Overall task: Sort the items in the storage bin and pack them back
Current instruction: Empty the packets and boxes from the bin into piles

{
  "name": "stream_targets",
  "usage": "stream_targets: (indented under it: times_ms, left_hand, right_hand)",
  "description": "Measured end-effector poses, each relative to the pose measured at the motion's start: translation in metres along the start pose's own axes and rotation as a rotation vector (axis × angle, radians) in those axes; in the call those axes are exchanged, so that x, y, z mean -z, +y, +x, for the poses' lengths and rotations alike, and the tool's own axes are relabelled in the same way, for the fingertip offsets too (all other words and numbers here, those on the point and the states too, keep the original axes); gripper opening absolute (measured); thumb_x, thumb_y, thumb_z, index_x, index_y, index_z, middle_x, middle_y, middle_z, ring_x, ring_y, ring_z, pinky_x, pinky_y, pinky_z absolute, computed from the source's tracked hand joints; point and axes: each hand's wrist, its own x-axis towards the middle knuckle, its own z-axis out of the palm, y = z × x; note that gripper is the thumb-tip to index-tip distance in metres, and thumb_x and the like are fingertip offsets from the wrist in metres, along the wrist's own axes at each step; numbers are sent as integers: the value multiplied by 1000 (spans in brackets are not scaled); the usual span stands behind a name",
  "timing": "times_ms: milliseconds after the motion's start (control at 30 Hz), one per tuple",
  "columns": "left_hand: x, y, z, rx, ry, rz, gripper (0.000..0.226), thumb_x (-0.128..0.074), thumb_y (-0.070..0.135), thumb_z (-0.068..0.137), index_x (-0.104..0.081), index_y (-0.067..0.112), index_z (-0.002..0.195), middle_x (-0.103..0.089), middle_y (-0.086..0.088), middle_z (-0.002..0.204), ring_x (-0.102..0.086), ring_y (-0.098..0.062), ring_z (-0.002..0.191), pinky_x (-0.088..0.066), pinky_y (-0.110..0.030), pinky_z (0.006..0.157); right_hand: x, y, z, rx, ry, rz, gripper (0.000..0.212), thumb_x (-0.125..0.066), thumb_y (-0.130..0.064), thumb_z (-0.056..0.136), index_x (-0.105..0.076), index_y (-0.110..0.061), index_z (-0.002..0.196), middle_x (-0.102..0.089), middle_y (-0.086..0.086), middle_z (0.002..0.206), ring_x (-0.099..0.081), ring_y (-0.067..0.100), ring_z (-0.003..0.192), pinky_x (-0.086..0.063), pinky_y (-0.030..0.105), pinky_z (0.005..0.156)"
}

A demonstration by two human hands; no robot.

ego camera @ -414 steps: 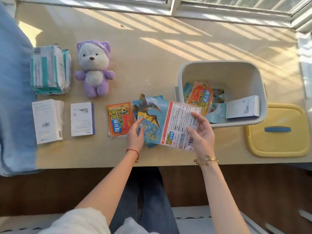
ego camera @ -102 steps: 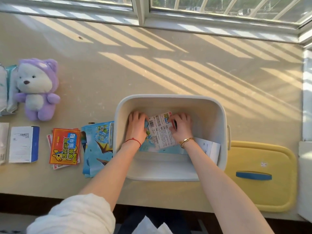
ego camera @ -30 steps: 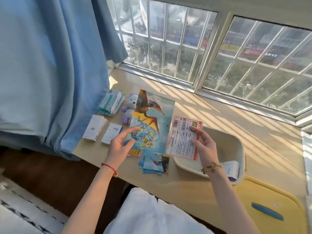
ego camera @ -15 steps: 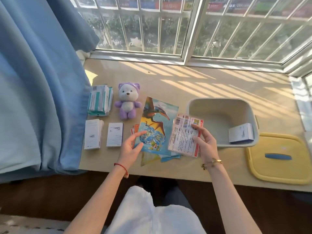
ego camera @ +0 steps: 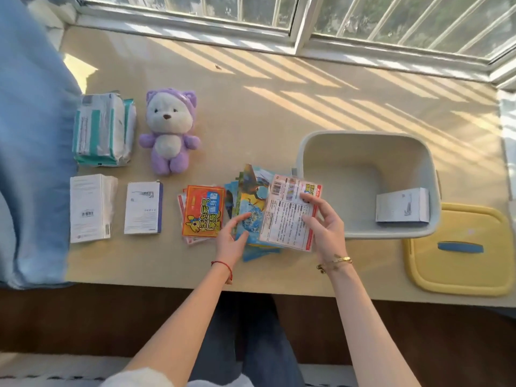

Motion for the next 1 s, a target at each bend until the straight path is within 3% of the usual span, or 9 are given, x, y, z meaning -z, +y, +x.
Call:
stream_targets:
  times_ms: [200,333,500,633,700,800,900,1000]
  left_hand:
    - [2,-6,15,22,-36,149,49,-57,0,90,-59,40,119,-56,8,130,-58,-16,118,-53,-44,94]
    - [24,6,14,-25,-48,443,39,-62,15,91,-57,26,128,-62,0,124,-62,-16,106,-54,-31,86]
    - [88,20,2,-135,124,584,34,-62,21,92,-59,24,126,-62,6,113,-63,-12,91,-55,-28,75]
    - [145,20,-7,-242,246,729,31,-59,19,93,-60,25,124,-63,6,116,-59,-14,103,-52,-31,80]
    - [168,19,-7,-290,306,800,30,-60,13,92,-62,19,121,-64,-1,118,-60,-19,107,-51,-32,84]
    - [196,18,-6,-316,365,864,28,-62,9,90,-64,11,118,-64,-8,119,-62,-25,106,-49,-30,85]
    - [217,18,-5,-339,387,912,28,-61,11,91,-63,12,119,-64,-6,120,-62,-21,106,-47,-27,84]
    - [228,18,-4,-323,377,912,29,-60,14,92,-62,13,121,-64,-5,121,-60,-20,109,-49,-28,85]
  right_hand:
    - [-10,-3,12,5,-51,-41,32,-53,2,93,-62,-14,119,-67,-2,116,-68,17,104,-59,29,70]
    - [-30,-7,17,65,-134,-91,31,-54,1,93,-60,-12,121,-63,2,123,-66,17,109,-60,34,76]
    - [-71,9,31,29,-217,-131,33,-52,3,92,-63,-15,118,-61,8,126,-66,22,109,-59,43,80]
    - [-113,40,53,57,-244,-338,43,-51,-2,83,-67,-29,112,-64,2,121,-65,23,107,-56,52,85]
    - [-136,58,64,72,-266,-428,45,-51,-6,78,-66,-33,110,-64,-5,118,-63,19,108,-54,51,88]
    - [-169,79,74,61,-298,-486,45,-51,3,78,-67,-23,112,-62,-3,117,-60,15,110,-51,44,96]
    - [-189,92,78,107,-302,-589,48,-49,13,76,-65,-11,114,-59,-1,112,-55,12,108,-43,34,104]
    - [-198,99,77,179,-314,-724,47,-49,12,77,-62,-10,116,-59,5,117,-53,14,110,-40,33,104]
